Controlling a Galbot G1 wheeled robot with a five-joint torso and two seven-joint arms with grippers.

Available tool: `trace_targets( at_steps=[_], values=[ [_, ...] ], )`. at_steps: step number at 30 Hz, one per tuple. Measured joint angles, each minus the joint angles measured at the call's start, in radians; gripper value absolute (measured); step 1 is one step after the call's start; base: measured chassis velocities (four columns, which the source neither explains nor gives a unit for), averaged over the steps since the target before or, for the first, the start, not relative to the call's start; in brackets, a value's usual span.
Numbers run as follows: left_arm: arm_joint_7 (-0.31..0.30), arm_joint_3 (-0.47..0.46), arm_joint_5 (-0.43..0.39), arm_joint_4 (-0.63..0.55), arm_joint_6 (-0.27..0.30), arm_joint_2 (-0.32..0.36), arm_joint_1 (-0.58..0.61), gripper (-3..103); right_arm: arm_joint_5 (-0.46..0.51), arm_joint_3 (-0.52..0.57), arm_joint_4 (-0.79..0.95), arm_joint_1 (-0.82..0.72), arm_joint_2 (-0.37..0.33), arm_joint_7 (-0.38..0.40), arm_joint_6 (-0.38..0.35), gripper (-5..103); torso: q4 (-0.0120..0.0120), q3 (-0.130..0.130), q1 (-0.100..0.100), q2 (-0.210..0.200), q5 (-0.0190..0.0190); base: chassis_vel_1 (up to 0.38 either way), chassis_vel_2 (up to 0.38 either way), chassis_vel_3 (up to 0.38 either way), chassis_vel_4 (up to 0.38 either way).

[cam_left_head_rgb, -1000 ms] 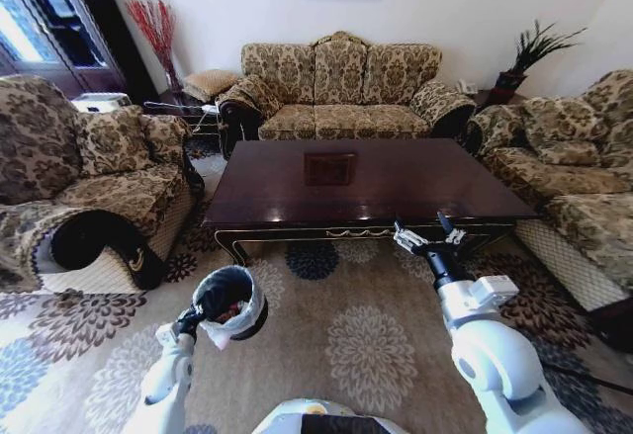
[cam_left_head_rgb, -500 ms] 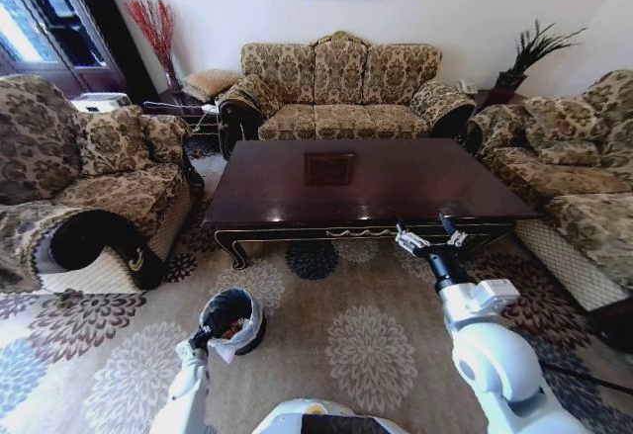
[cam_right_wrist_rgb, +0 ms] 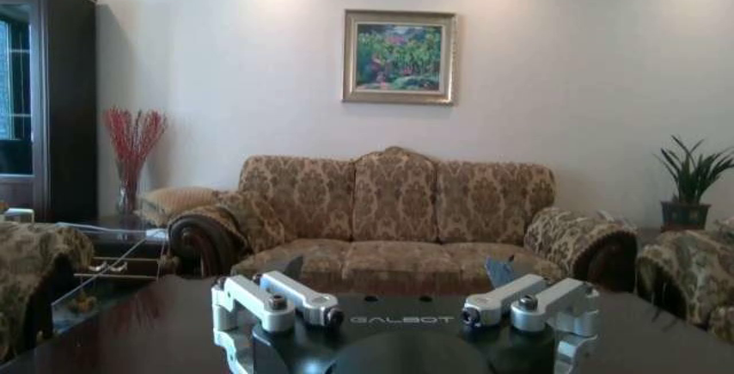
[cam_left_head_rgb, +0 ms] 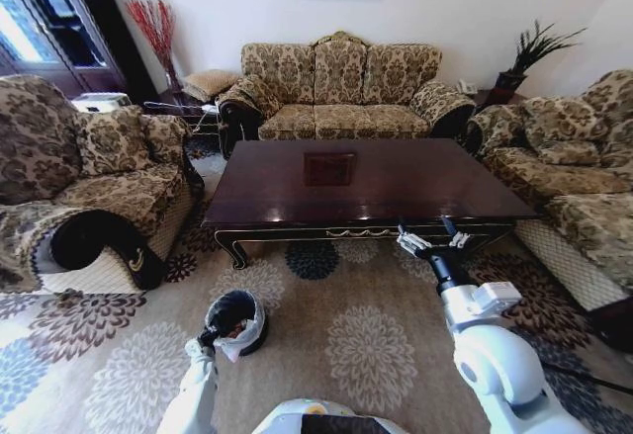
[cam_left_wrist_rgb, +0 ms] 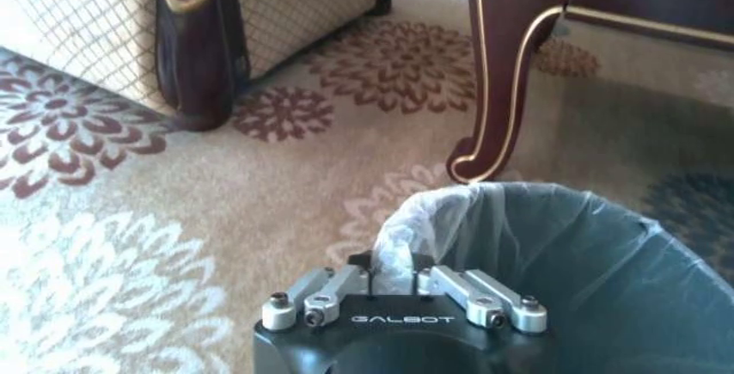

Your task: Move to the front of the table and place the trash on the table into the trash bin.

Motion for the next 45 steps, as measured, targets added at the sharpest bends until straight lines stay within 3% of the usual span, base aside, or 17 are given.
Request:
trace_targets(
  at_steps=[6, 11, 14, 15, 17, 19, 20, 22, 23, 27, 28, 31, 35, 38, 40, 45],
  values=[
    [0.02, -0.009, -0.049, -0.06, 0.029, -0.001, 0.041, 47, 0.003, -0.005, -0.002, 0.014, 0.003, 0.0, 0.0, 100, -0.0005, 0.0, 0.0, 0.0, -0.0005, 0.0, 0.0, 0.0, 0.0],
    [0.015, -0.02, -0.087, -0.169, 0.056, -0.002, 0.096, 58, 0.005, -0.005, -0.007, 0.014, 0.005, -0.001, 0.004, 100, 0.0, 0.0, 0.0, 0.0, -0.0006, 0.0, 0.0, 0.0, 0.0],
    [-0.005, -0.03, -0.132, -0.374, 0.106, -0.001, 0.166, 75, 0.005, -0.006, -0.01, 0.016, 0.009, -0.003, 0.008, 100, -0.0001, 0.0, 0.0, 0.0, -0.0003, 0.0, 0.0, 0.0, 0.0],
    [-0.005, -0.03, -0.132, -0.374, 0.106, -0.001, 0.166, 75, 0.005, -0.006, -0.01, 0.016, 0.009, -0.003, 0.008, 100, -0.0001, 0.0, 0.0, 0.0, -0.0003, 0.0, 0.0, 0.0, 0.0],
    [-0.026, -0.041, -0.113, -0.49, 0.097, -0.001, 0.19, 85, 0.004, -0.01, -0.01, 0.018, 0.01, -0.004, 0.008, 100, -0.0005, 0.0, 0.0, 0.0, -0.0004, 0.0, 0.0, 0.0, 0.0],
    [-0.029, -0.048, -0.1, -0.537, 0.094, -0.004, 0.199, 85, 0.004, -0.01, -0.009, 0.018, 0.01, -0.004, 0.008, 100, -0.0004, 0.0, 0.0, 0.0, -0.0007, 0.0, 0.0, 0.0, 0.0],
    [-0.031, -0.055, -0.092, -0.618, 0.095, -0.007, 0.217, 96, 0.002, -0.01, -0.008, 0.018, 0.01, -0.005, 0.008, 100, -0.0006, 0.0, 0.0, 0.0, -0.0008, 0.0, 0.0, 0.0, 0.0],
    [-0.03, -0.069, -0.096, -0.786, 0.114, -0.017, 0.267, 98, -0.01, -0.004, -0.008, 0.016, 0.01, -0.005, 0.003, 100, -0.0004, 0.0, 0.0, 0.0, -0.0003, 0.0, 0.0, 0.0, 0.0],
    [-0.03, -0.069, -0.096, -0.786, 0.114, -0.017, 0.267, 98, -0.01, -0.004, -0.008, 0.016, 0.01, -0.005, 0.003, 100, -0.0004, 0.0, 0.0, 0.0, -0.0003, 0.0, 0.0, 0.0, 0.0],
    [0.013, -0.087, -0.11, -1.11, 0.189, -0.096, 0.395, 100, -0.03, 0.01, -0.004, -0.002, 0.027, -0.016, -0.039, 100, -0.0003, 0.0, 0.0, 0.0, -0.0003, 0.0, 0.0, 0.0, 0.0],
    [0.013, -0.087, -0.11, -1.11, 0.189, -0.096, 0.395, 100, -0.03, 0.01, -0.004, -0.002, 0.027, -0.016, -0.039, 100, -0.0003, 0.0, 0.0, 0.0, -0.0003, 0.0, 0.0, 0.0, 0.0],
    [0.017, -0.068, -0.089, -1.271, 0.219, -0.171, 0.463, 100, -0.084, 0.01, -0.027, -0.016, 0.043, -0.029, -0.013, 100, -0.0005, 0.0, 0.0, 0.0, -0.0003, 0.0, 0.0, 0.0, 0.0],
    [0.015, -0.055, -0.068, -1.328, 0.237, -0.197, 0.487, 100, -0.097, 0.008, -0.034, -0.025, 0.05, -0.035, -0.005, 100, 0.0001, 0.0, 0.0, 0.0, -0.0003, 0.0, 0.0, 0.0, 0.0],
    [0.003, -0.043, 0.051, -1.359, 0.225, -0.204, 0.49, 100, -0.098, 0.002, -0.034, -0.043, 0.057, -0.04, 0.001, 100, -0.0004, 0.0, 0.0, 0.0, -0.0004, -0.039, -0.034, 0.042, 0.044],
    [0.001, -0.041, 0.082, -1.358, 0.211, -0.204, 0.489, 100, -0.099, -0.002, -0.034, -0.047, 0.06, -0.04, 0.003, 100, -0.0005, 0.0, 0.0, 0.0, -0.0003, -0.092, -0.083, 0.086, 0.073],
    [-0.008, -0.039, 0.099, -1.35, 0.189, -0.203, 0.498, 100, -0.109, -0.028, -0.029, -0.062, 0.069, -0.04, 0.008, 100, -0.0003, 0.0, 0.0, 0.0, -0.0007, -0.159, -0.142, 0.164, 0.18]
  ],
)
